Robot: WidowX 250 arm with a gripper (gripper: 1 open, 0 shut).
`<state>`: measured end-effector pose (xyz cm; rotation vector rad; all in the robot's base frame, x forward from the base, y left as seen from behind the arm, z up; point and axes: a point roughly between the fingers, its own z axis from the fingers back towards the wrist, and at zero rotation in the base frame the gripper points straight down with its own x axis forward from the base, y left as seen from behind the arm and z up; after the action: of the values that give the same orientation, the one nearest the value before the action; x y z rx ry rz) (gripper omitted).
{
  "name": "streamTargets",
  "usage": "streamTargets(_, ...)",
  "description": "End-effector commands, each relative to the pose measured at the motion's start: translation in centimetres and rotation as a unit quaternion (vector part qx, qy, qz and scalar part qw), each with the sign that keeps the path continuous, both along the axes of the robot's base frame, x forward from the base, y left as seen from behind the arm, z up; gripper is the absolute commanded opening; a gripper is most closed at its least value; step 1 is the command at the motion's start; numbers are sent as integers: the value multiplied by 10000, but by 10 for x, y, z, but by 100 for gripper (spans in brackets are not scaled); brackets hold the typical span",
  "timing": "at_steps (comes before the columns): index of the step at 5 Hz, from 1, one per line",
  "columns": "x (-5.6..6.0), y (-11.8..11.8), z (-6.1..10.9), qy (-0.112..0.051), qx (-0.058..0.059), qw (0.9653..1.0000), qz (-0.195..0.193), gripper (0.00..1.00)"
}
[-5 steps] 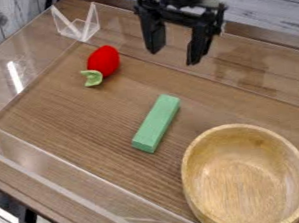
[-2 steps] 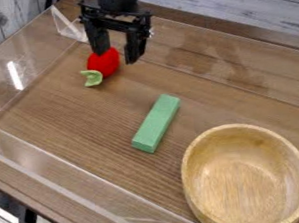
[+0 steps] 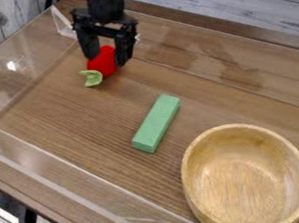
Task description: Move the red object to the right side of the table
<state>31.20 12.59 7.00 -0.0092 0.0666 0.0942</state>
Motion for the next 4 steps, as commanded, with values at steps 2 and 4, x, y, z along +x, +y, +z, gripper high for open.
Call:
streamTargets(2, 18, 23, 2, -326, 79, 9993, 185, 100)
streamTargets(4, 26, 35, -12, -354, 41, 9988, 324, 100)
